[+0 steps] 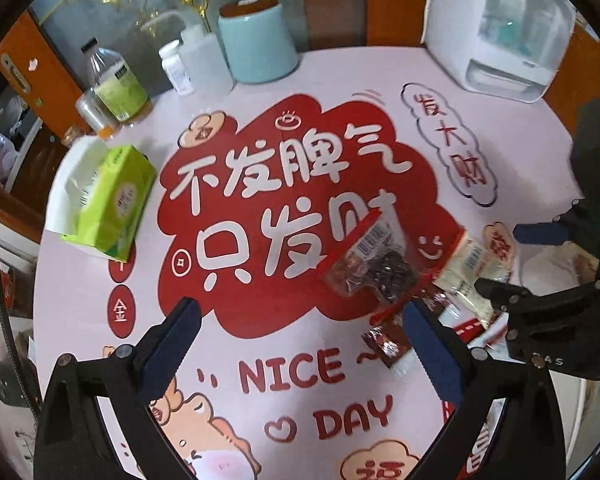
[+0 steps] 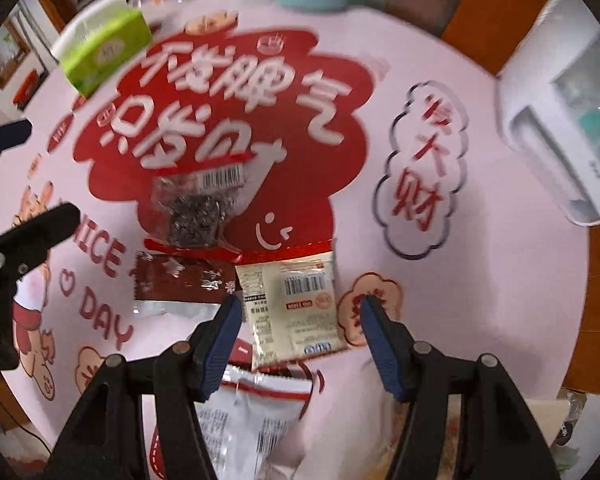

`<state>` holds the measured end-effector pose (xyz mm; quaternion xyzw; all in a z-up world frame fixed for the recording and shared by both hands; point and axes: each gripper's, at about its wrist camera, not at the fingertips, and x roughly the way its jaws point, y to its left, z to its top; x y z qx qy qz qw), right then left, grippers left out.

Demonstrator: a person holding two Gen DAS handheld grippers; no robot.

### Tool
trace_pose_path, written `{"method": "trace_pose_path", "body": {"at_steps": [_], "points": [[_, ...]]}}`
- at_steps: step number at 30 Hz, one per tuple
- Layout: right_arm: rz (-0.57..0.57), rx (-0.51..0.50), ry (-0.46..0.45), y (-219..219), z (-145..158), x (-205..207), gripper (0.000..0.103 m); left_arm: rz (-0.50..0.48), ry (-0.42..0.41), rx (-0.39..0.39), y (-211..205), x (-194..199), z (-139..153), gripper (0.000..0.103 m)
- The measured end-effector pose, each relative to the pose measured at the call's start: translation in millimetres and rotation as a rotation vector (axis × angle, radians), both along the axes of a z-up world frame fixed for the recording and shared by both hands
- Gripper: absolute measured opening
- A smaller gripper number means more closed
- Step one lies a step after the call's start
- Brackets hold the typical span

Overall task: Organize snacks
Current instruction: 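Grasp the cream barcode pack with the right gripper while the left grasps the dark jerky bag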

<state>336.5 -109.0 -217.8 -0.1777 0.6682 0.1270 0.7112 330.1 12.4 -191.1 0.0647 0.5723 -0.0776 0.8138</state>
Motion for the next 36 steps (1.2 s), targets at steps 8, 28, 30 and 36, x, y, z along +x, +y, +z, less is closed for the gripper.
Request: {"method": "trace_pose_path", "body": {"at_steps": [8, 28, 30, 36], "points": [[-0.027, -0.002, 0.144, 1.9, -39.2, 8.1, 0.055, 0.016, 0.033, -0.013, -0.6, 12.3, -19.0, 0.101], [-0.344, 0.038, -0.056, -61.4, -12.6, 23.7, 0.046, 0.241, 0.190, -0.148, -45.3, 42.4, -68.5, 0.098], [-0.366, 0.030, -0.085, -66.9, -10.1, 22.2, 0.046, 0.289, 0.208, -0.146, -46.3, 41.5, -74.1, 0.098], [-0.390, 0.046, -0.103, -75.6, -4.3, 27.0, 0.046, 0.356, 0.257, -0.167, -51.5, 36.8, -89.4, 0.071]]}}
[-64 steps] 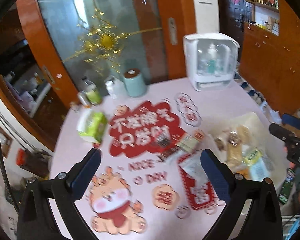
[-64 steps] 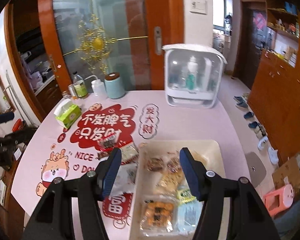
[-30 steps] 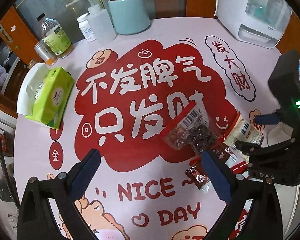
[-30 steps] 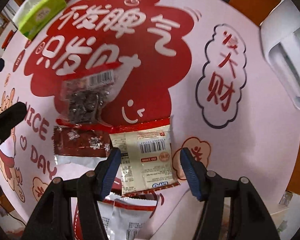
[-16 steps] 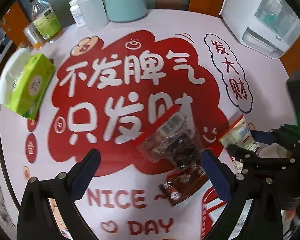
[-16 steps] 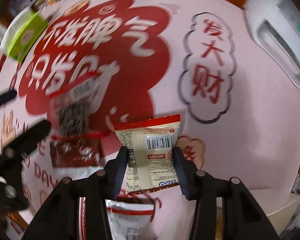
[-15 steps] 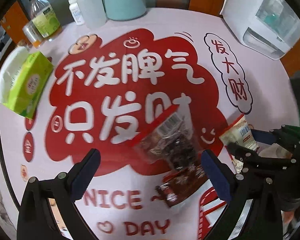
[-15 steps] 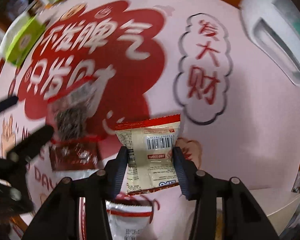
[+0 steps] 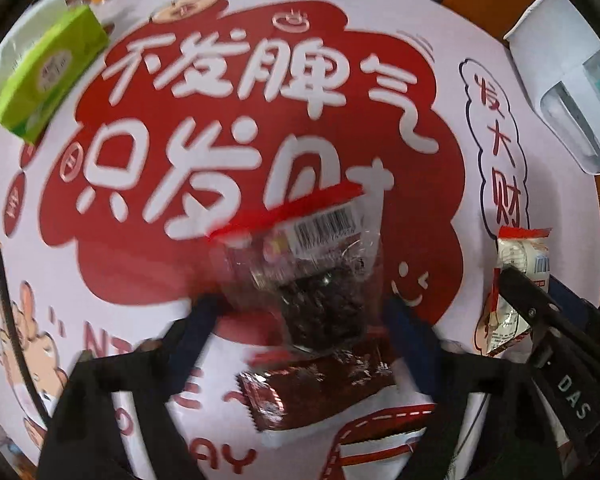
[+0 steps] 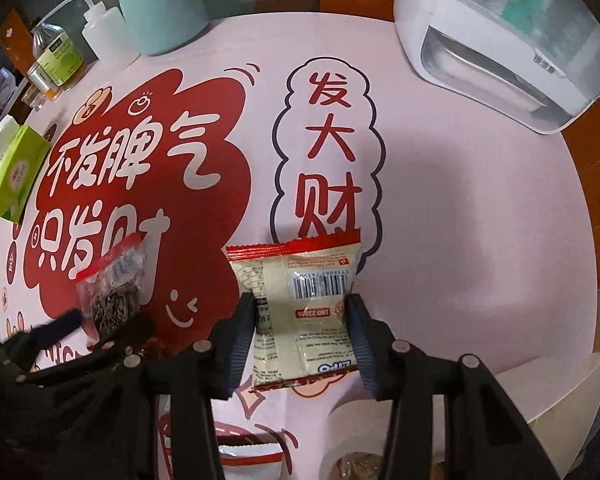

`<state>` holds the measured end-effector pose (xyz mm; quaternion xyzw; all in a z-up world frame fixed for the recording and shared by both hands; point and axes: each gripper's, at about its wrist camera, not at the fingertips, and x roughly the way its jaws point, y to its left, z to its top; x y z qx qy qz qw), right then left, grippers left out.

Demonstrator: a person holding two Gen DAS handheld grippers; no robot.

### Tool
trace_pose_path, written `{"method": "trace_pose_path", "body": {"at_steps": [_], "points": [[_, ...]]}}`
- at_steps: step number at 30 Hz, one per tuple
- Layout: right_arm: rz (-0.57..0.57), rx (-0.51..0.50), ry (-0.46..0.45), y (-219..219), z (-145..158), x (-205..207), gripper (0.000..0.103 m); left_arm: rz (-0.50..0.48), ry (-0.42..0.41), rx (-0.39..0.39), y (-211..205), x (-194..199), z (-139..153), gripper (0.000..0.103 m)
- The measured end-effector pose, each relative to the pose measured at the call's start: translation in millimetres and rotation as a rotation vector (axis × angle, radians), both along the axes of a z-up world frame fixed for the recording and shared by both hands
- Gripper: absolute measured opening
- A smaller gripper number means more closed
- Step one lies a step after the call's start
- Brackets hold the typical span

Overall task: Organize snacks
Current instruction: 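Grasp the cream barcode pack with the right gripper while the left grasps the dark jerky bag, then carry both packs over the white tray and open both grippers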

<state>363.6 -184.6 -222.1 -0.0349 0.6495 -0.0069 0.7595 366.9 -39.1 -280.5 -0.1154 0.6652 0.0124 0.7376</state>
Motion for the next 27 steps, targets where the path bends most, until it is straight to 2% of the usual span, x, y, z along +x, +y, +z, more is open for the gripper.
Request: {"method": "trace_pose_path", "body": {"at_steps": [2, 6, 7, 11, 16, 19, 27], "points": [[0.003, 0.000, -0.003, -0.8, 5.1, 5.3, 0.046, -0.009, -0.005, 0.024, -4.4, -2.0, 1.8, 0.062], [0.013, 0.015, -0.009, 9.6, 7.1, 0.6, 0.046, -0.019, -0.021, -0.005, -3.6, -4.8, 8.9, 0.043], [0.017, 0.018, -0.013, 12.6, 8.6, -1.6, 0.046, -0.032, -0.030, 0.001, -3.7, -6.0, 12.2, 0.041], [0.035, 0.041, -0.027, 24.0, 15.4, -8.3, 0.046, -0.071, -0.049, 0.020, 1.5, -11.4, 26.0, 0.040], [0.052, 0.087, -0.071, 31.8, 44.0, -23.7, 0.046, -0.092, -0.104, 0.002, 13.5, -27.0, 63.0, 0.040], [0.066, 0.119, -0.110, 35.3, 68.5, -36.5, 0.046, -0.115, -0.157, -0.008, 19.7, -43.7, 94.4, 0.040], [0.093, 0.194, -0.240, 31.1, 140.6, -92.1, 0.046, -0.213, -0.313, 0.030, 36.3, -106.3, 171.3, 0.040]]}}
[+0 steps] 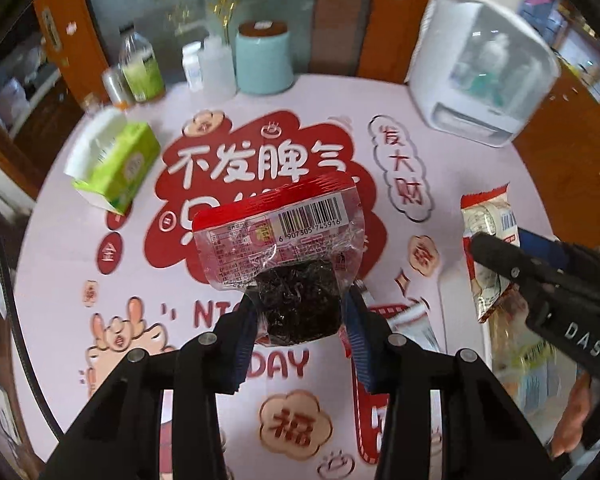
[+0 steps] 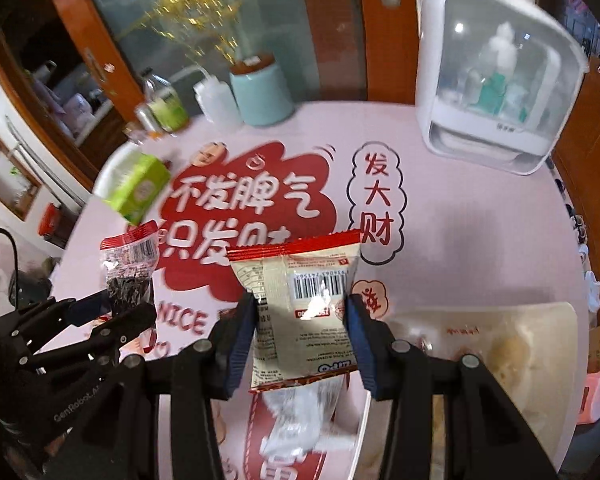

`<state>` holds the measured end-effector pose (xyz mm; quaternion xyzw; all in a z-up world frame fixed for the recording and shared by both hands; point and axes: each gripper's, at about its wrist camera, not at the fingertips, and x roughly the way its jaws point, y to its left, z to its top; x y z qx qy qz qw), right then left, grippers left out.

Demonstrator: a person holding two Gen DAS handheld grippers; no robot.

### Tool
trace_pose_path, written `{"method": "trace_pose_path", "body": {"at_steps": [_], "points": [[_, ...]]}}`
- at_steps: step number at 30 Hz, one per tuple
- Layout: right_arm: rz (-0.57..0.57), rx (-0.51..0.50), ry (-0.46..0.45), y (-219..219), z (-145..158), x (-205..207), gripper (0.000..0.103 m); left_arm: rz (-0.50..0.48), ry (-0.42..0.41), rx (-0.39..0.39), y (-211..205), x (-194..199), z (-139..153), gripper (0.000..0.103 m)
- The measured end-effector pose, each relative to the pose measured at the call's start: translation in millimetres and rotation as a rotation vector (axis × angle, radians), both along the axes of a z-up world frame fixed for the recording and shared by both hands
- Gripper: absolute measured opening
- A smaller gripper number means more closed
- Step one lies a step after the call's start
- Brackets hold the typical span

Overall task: Organize snacks
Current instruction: 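Carry both packs over the white tray and open both grippers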

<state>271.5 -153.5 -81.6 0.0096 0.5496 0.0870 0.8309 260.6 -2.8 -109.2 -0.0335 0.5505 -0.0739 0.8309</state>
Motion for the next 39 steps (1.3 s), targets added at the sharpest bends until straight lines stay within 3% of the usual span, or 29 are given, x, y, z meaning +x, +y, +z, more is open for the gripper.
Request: {"method": "trace_pose_path", "body": {"at_steps": [9, 14, 21, 29, 39], "points": [[-0.001, 0.019, -0.119, -29.1, 63.0, -98.9, 0.046, -0.120, -0.106, -0.025, -25.8, -85.5, 59.3, 0.040], [-0.067, -0.006, -0.173, -66.3, 85.7, -152.1, 0.046, -0.181, -0.130, -0.074, -58.0, -119.5, 72.3, 0.040], [-0.214, -0.076, -0.211, -126.1, 97.6, -206.1, 0.046, -0.274, -0.138, -0.087, -118.5, -145.3, 76.9, 0.041], [-0.328, -0.081, -0.182, -175.4, 93.5, -222.5, 0.046, -0.359, -0.138, -0.084, -182.7, -149.1, 83.8, 0.041], [-0.327, -0.095, -0.154, -190.3, 82.6, -211.0, 0.047, -0.422, -0.151, -0.048, -240.1, -137.0, 78.8, 0.045]]}}
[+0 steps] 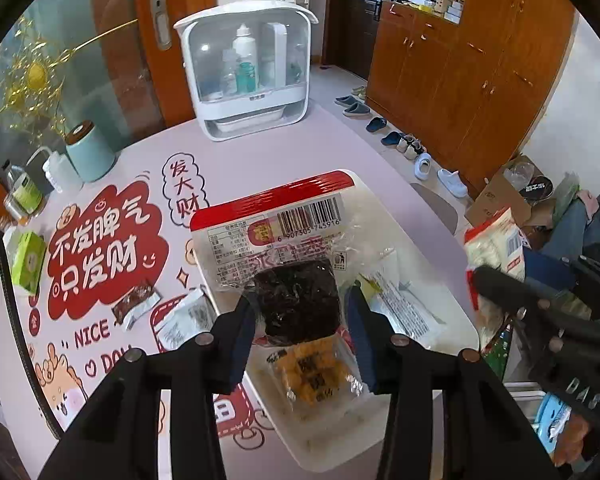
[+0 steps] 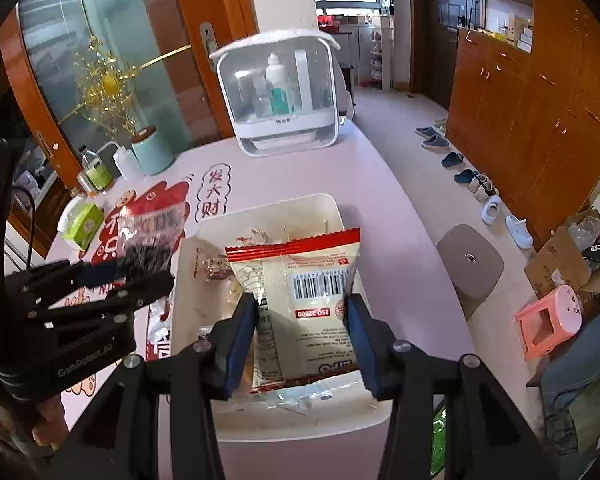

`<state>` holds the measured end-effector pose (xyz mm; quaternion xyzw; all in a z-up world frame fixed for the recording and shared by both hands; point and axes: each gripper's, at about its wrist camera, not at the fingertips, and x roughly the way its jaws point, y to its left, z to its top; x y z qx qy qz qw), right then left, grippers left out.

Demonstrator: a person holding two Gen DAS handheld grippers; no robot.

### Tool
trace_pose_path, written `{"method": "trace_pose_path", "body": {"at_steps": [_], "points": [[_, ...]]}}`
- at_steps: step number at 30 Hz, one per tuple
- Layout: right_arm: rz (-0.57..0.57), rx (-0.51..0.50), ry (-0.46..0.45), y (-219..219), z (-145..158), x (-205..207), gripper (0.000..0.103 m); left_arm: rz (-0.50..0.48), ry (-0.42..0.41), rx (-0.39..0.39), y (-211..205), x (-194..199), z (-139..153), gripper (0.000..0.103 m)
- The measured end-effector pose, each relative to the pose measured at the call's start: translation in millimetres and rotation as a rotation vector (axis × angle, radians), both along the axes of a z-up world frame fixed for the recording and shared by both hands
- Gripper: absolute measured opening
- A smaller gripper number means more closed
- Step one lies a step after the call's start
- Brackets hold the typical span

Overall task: Organize snacks
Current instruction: 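Carry both packs over the white tray and open both grippers, then move both open grippers back toward the last snacks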

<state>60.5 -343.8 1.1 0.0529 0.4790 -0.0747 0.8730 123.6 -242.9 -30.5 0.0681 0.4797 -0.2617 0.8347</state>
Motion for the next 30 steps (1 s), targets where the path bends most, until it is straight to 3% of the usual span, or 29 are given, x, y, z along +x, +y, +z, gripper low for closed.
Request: {"method": "trace_pose_path", "body": {"at_steps": [1, 2, 3, 6, 12, 23, 30], "points": [[0.002, 0.002, 0.008, -0.8, -2.7, 0.3, 0.047, -0.003, -0.004, 0.003, -3.8, 1.0, -0.8, 0.048], [0.004, 0.013, 0.016, -1.8, -5.8, 1.9, 0.047, -0.008, -0.006, 0.004, -5.9, 1.7, -1.2, 0.060], [0.003, 0.021, 0.022, -3.4, -7.3, 1.8, 0.048, -0.009, -0.009, 0.008, -7.8, 2.4, -1.9, 0.080], [-0.011, 0.052, 0.038, -8.1, -13.1, 2.8, 0.051, 0.030, -0.044, 0.028, -4.8, 2.5, -2.3, 0.094], [-0.015, 0.051, 0.040, -4.9, -15.6, 0.7, 0.056, 0.067, 0.016, 0.017, 15.2, 6.8, -7.8, 0.096], [0.015, 0.061, 0.032, 16.7, -13.5, -10.6, 0.057, 0.174, 0.039, 0.035, 80.6, -11.0, -8.7, 0.096], [0.053, 0.077, 0.019, 45.1, -11.9, -12.8, 0.057, 0.264, -0.022, 0.078, 144.5, -22.5, 10.9, 0.096]]}}
